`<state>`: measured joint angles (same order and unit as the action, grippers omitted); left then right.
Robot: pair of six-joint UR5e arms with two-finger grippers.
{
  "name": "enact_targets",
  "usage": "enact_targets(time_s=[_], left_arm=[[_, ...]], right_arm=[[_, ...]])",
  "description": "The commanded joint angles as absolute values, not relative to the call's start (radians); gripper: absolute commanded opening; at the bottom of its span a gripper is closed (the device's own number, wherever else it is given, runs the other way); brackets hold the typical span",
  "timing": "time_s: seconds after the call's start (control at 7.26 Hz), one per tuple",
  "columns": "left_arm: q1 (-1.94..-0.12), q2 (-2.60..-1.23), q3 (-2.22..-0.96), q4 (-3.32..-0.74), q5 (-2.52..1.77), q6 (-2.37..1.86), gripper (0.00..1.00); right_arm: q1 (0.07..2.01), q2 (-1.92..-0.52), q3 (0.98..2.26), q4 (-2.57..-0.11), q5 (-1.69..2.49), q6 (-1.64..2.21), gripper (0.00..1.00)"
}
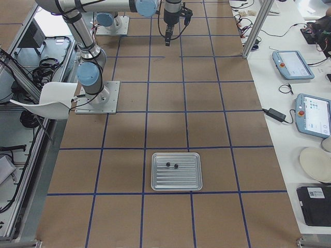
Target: Place bearing gear from tray to pile
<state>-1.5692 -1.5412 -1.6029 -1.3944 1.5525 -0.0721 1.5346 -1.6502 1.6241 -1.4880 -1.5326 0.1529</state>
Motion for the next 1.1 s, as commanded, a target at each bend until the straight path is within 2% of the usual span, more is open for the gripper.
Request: enact_targets(time_s=[0.0, 0.96], left_arm=[[-1.569, -1.540, -1.603, -1.394, 1.552, -0.072, 1.00], [-1.569, -1.540, -1.603, -1.394, 1.552, -0.074, 1.00]], right_arm=[[1.534, -1.651, 1.624, -1.488, -1.540, 0.153, 1.00], [1.532, -1.647, 1.626, -1.488, -1.543, 0.143, 1.00]])
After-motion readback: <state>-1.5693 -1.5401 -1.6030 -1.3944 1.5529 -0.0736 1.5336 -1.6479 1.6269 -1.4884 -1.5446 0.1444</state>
